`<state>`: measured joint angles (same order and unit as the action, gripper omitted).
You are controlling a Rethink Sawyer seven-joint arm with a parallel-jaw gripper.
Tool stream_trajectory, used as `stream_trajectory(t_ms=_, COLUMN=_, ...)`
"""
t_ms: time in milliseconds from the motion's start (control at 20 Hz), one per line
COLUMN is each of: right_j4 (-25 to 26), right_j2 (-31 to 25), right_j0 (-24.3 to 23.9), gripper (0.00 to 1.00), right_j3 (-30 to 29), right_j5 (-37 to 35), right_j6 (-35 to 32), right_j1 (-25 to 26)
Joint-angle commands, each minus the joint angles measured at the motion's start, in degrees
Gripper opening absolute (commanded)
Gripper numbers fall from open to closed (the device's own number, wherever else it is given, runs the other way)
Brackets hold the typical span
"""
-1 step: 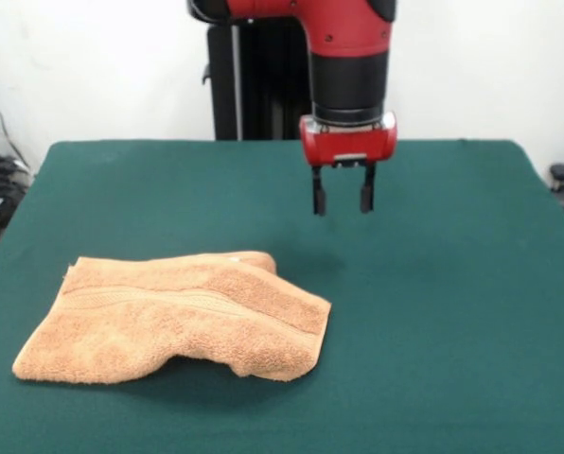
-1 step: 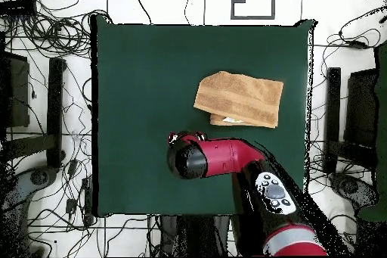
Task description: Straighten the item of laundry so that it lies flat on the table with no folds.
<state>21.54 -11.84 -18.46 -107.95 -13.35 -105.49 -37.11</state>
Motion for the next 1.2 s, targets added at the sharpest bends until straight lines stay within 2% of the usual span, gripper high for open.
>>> stream_trajectory(t_ms=50, right_j4=2.47, right_j2=-3.2, right_j0=1.82, gripper=1.0, right_j3=-5.75, right_j5=5.96, right_j6=-5.77, right_j1=-0.1)
stream_trajectory(t_ms=650, right_j4=2.47, right_j2=-2.34, right_j0=2.02, gripper=1.0, right_j3=-4.54, right_j5=8.75, right_j6=-5.71, right_j1=2.11)
stream_trajectory(t_ms=1200, right_j4=5.08, right_j2=-0.5, right_j0=2.58, gripper=1.0, right_j3=-5.18, right_j5=19.05, right_j6=-6.66, right_j1=3.8)
